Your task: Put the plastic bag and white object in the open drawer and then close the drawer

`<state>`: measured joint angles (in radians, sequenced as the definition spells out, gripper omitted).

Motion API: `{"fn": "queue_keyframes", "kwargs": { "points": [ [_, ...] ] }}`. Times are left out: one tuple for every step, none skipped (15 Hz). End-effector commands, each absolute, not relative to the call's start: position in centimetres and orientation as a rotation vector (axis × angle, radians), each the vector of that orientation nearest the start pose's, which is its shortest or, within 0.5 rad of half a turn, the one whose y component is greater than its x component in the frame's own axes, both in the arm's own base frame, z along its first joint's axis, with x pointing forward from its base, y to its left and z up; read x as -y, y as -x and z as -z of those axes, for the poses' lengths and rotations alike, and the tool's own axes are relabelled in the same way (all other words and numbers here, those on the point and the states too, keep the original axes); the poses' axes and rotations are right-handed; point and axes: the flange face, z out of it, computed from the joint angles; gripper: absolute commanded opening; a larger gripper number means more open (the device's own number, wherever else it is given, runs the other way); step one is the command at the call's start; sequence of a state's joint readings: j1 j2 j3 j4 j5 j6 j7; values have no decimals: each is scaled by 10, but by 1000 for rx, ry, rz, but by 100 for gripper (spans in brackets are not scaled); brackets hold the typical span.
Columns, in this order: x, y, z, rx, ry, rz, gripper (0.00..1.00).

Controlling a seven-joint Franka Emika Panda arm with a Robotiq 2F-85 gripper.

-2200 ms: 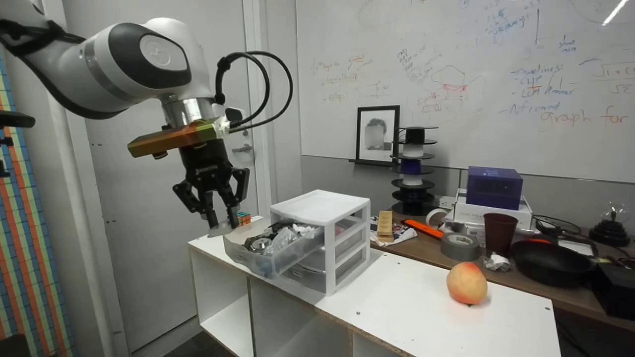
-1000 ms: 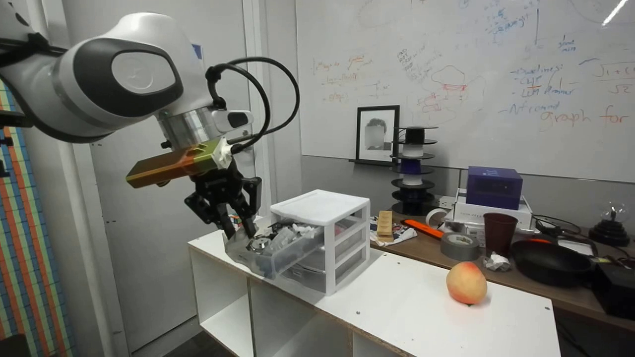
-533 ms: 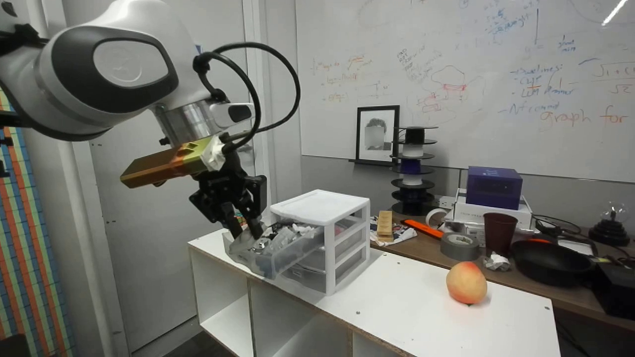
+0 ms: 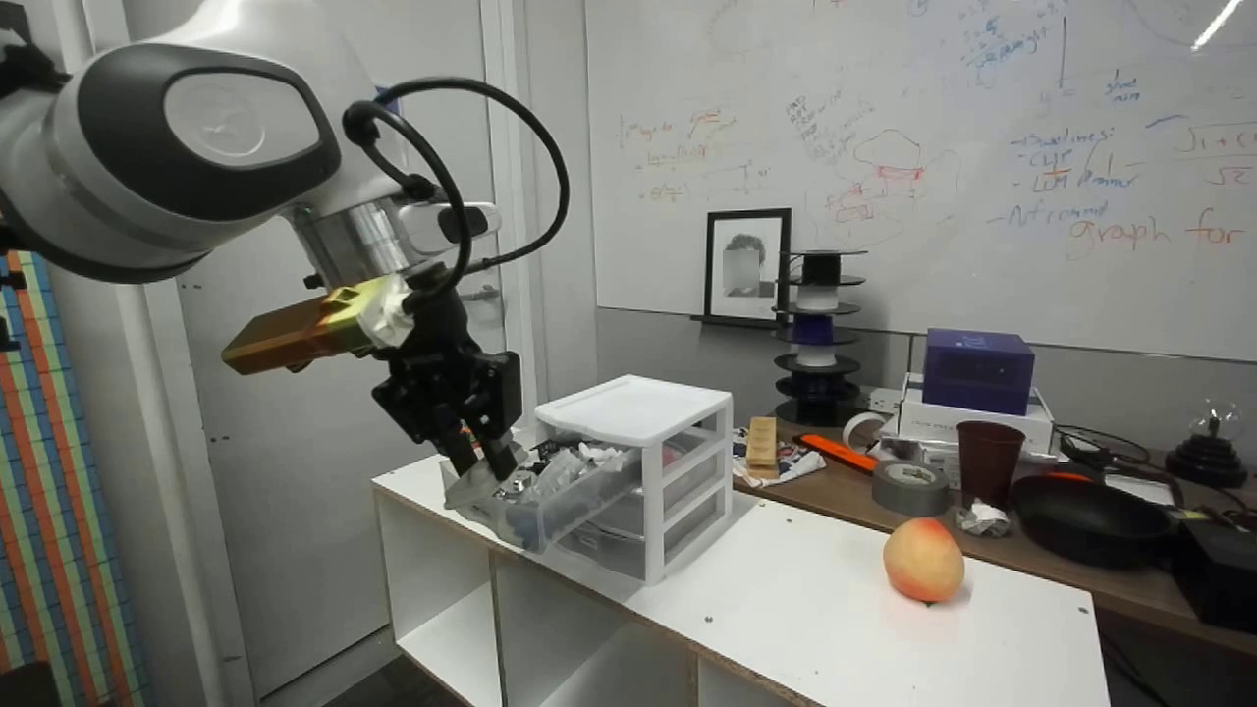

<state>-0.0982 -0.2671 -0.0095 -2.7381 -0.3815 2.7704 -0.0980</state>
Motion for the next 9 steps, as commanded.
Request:
{"fn": "queue_keyframes", "kwargs": {
  "points": [
    [31, -405, -339, 444, 3343, 433, 16],
    [31, -402, -339, 421, 3345, 376, 17],
    [32, -399, -340, 414, 3341, 321, 17],
    [34, -404, -328, 451, 3329, 347, 37],
    [35, -402, -328, 440, 3336, 315, 37],
    [35, -401, -329, 436, 3339, 305, 37],
    [35, -401, -330, 434, 3341, 304, 37],
    [35, -401, -331, 433, 3342, 305, 37],
    [35, -401, -331, 433, 3342, 304, 37]
  ]
}}
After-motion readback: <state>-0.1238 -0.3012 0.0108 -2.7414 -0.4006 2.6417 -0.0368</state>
